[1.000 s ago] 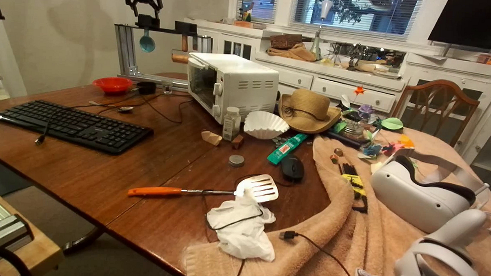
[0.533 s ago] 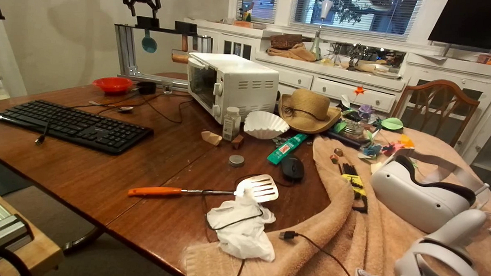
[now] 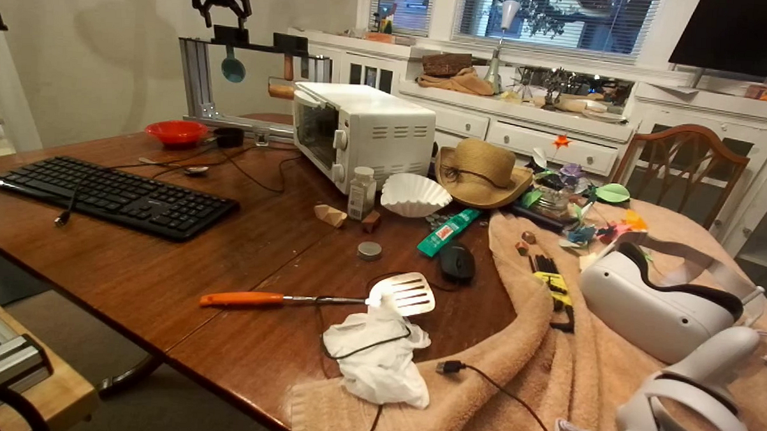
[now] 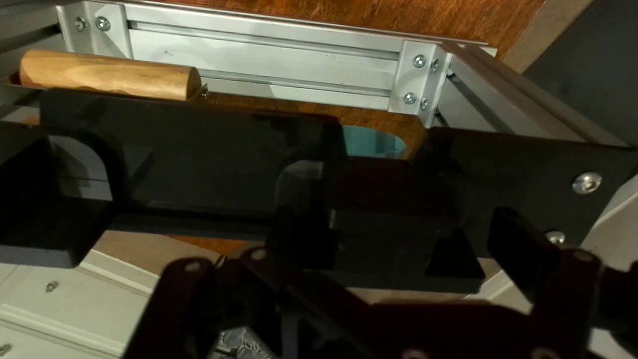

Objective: Pick up the blue scooper from the rack on the left and use it to stir the contents of the red bowl

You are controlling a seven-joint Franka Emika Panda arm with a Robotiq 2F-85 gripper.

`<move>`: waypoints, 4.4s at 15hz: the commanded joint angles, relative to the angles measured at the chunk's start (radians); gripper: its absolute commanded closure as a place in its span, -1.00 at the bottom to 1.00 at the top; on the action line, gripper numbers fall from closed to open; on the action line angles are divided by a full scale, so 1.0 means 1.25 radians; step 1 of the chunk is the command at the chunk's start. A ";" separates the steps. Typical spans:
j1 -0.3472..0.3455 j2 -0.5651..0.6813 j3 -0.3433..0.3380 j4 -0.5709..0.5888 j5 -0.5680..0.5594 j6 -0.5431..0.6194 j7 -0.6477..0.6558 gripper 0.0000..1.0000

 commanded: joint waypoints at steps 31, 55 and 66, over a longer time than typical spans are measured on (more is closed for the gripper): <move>0.006 0.021 -0.010 0.043 0.000 -0.021 0.081 -0.74; 0.006 -0.045 0.002 -0.009 0.009 -0.023 0.090 0.30; -0.043 -0.163 0.015 -0.209 0.067 -0.020 0.105 0.30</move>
